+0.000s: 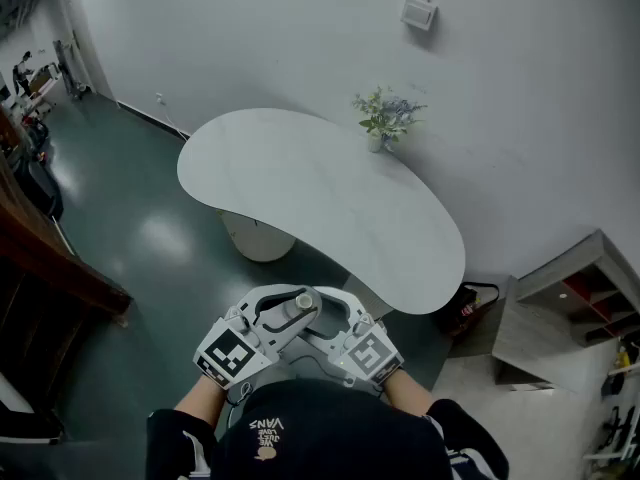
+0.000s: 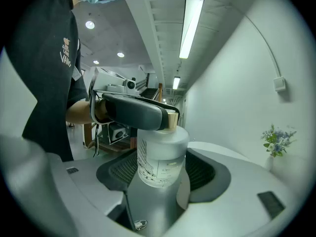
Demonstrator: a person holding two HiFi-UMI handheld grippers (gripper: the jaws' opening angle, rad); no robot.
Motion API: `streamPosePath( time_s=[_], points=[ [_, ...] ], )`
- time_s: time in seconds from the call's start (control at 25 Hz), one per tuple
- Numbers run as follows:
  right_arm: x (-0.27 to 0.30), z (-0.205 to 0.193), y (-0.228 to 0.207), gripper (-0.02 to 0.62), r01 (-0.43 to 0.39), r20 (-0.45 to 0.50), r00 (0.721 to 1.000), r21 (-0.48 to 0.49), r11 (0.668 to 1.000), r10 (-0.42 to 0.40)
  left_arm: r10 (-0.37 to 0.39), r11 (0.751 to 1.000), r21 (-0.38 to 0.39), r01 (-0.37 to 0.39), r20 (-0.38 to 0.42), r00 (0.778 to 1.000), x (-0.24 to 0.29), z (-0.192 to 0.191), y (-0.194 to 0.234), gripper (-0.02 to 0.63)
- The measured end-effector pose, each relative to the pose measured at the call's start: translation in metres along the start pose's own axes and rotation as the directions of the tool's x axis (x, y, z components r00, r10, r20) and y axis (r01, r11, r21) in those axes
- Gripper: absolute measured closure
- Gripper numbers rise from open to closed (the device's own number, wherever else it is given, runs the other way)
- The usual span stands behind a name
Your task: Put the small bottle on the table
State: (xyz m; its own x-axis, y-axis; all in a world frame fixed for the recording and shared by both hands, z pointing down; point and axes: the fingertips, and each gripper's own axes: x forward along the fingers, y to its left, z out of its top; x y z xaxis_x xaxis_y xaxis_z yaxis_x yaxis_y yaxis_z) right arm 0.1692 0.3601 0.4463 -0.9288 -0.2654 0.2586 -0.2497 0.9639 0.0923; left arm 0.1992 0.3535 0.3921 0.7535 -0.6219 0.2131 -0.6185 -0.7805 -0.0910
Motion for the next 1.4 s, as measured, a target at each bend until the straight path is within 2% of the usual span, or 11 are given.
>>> streamPosePath(
  time_s=[0.48, 1.04, 1.24, 1.4],
  points=[
    [0.043, 0.005, -0.031, 0.321, -0.010, 0.004, 1.000, 0.019, 1.000, 0.010, -0.007, 1.000, -0.021, 0.007, 0.006, 1.000, 0.004, -0.009, 0.054, 0.457],
    [0.163, 0.029, -0.092, 0.321, 0.035, 0.007, 0.999, 0.057, 0.998, -0.036, -0.052, 0.999, -0.013, 0.052, 0.004, 0.999, -0.019, -0.029, 0.187, 0.457],
    [0.197, 0.030, -0.104, 0.321, 0.041, 0.003, 0.999, 0.063, 0.997, -0.041, -0.066, 0.998, -0.014, 0.066, -0.003, 0.998, -0.026, -0.040, 0.221, 0.457],
    [0.213, 0.027, -0.119, 0.321, 0.022, -0.008, 1.000, 0.061, 0.998, -0.022, -0.047, 0.998, -0.031, 0.047, 0.005, 0.999, -0.021, -0.046, 0.241, 0.457]
  ],
)
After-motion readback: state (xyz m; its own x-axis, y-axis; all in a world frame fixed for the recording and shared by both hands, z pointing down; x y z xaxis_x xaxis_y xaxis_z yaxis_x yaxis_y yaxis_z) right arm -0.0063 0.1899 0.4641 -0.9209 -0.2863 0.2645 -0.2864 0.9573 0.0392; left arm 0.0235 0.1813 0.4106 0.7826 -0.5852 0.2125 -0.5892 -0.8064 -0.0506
